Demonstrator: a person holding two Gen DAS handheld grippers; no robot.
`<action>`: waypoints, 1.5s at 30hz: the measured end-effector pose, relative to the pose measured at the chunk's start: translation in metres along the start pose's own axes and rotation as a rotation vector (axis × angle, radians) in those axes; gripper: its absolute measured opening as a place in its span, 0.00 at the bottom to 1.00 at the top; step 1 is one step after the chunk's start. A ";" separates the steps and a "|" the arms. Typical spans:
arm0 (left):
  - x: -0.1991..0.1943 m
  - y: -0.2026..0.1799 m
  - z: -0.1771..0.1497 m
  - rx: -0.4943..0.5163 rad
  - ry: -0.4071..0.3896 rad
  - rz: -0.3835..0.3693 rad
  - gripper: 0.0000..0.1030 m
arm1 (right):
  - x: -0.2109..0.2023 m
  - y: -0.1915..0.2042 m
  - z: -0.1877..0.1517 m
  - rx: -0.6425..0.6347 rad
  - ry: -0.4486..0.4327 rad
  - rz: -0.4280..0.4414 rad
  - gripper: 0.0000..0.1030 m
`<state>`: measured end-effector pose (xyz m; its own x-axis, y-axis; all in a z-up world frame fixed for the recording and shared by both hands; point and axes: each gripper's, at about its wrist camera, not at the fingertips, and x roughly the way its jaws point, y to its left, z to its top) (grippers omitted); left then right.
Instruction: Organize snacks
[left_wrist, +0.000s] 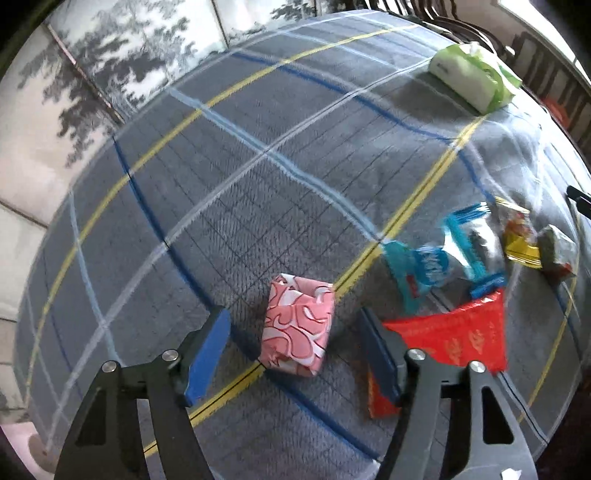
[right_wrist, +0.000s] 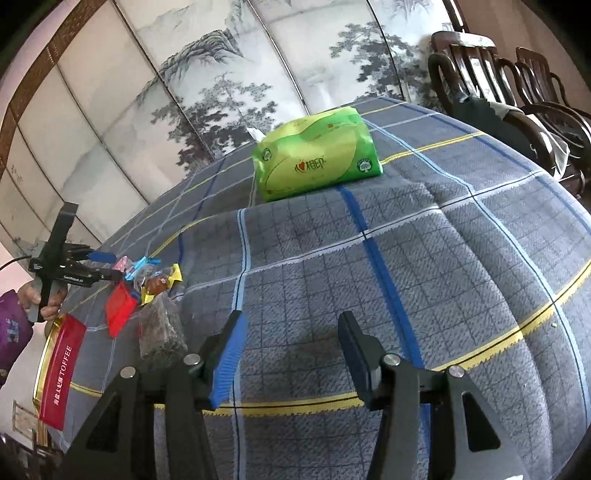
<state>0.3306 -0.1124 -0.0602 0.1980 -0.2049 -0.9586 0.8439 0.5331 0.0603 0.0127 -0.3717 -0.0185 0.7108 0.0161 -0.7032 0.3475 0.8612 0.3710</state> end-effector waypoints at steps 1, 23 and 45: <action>0.000 0.005 -0.001 -0.032 -0.013 -0.040 0.37 | 0.000 0.000 0.000 0.004 0.000 0.003 0.51; -0.149 -0.128 -0.173 -0.680 -0.215 -0.180 0.25 | -0.015 0.043 -0.007 -0.200 0.005 0.117 0.53; -0.186 -0.118 -0.247 -0.783 -0.273 -0.093 0.23 | 0.075 0.219 0.029 -0.658 0.171 0.358 0.53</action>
<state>0.0708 0.0656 0.0419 0.3430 -0.4144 -0.8430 0.2923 0.8999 -0.3235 0.1600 -0.1969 0.0278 0.5882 0.3829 -0.7123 -0.3593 0.9128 0.1940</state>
